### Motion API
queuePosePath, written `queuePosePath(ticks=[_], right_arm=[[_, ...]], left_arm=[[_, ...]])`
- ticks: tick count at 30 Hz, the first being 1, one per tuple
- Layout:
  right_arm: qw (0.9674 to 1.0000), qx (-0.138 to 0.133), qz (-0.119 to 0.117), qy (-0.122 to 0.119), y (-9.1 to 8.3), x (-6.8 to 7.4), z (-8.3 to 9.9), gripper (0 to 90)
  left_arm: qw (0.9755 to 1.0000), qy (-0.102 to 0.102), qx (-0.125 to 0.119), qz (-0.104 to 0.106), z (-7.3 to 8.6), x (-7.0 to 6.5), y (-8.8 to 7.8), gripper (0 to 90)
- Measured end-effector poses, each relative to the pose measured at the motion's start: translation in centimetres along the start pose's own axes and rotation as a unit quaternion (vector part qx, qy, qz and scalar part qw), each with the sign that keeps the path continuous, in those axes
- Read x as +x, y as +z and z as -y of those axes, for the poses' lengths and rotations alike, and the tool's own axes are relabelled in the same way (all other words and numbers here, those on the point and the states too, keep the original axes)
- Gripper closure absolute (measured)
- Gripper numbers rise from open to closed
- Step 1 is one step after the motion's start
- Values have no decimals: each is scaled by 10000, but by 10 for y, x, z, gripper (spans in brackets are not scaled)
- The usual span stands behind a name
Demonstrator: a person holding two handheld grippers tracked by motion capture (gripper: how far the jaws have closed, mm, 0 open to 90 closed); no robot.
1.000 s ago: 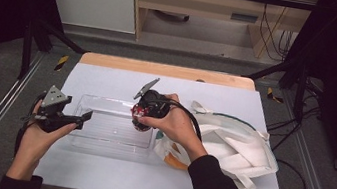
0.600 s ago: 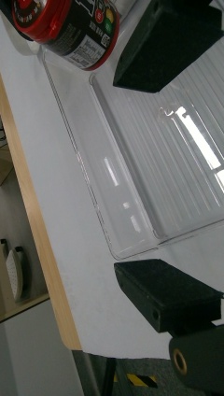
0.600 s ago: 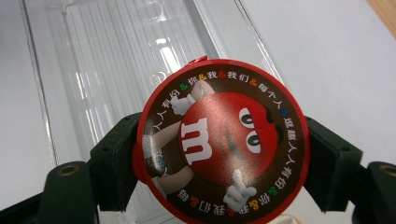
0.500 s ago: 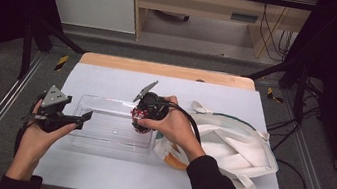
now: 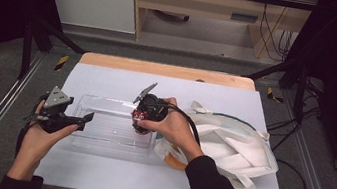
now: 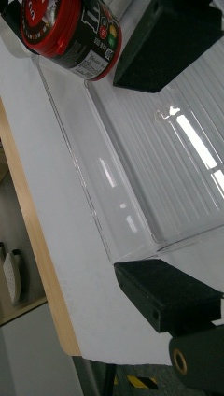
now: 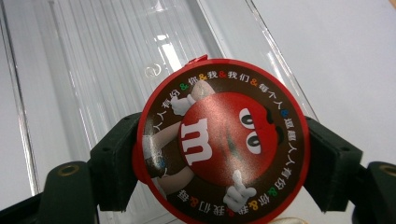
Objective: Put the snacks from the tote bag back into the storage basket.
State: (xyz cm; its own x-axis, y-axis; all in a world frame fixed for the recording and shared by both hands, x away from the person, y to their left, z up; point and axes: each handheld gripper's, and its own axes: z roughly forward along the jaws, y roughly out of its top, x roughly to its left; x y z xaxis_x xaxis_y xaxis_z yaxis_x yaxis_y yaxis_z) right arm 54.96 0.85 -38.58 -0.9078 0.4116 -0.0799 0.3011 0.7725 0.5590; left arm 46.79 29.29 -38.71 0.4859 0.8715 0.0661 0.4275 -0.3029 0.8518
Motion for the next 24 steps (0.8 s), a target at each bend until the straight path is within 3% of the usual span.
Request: queuePosePath(ticks=[24], right_arm=[[10000, 20, -23, 10, 8, 0, 4, 245]], left_arm=[[10000, 45, 43, 14, 0, -1, 1, 98]])
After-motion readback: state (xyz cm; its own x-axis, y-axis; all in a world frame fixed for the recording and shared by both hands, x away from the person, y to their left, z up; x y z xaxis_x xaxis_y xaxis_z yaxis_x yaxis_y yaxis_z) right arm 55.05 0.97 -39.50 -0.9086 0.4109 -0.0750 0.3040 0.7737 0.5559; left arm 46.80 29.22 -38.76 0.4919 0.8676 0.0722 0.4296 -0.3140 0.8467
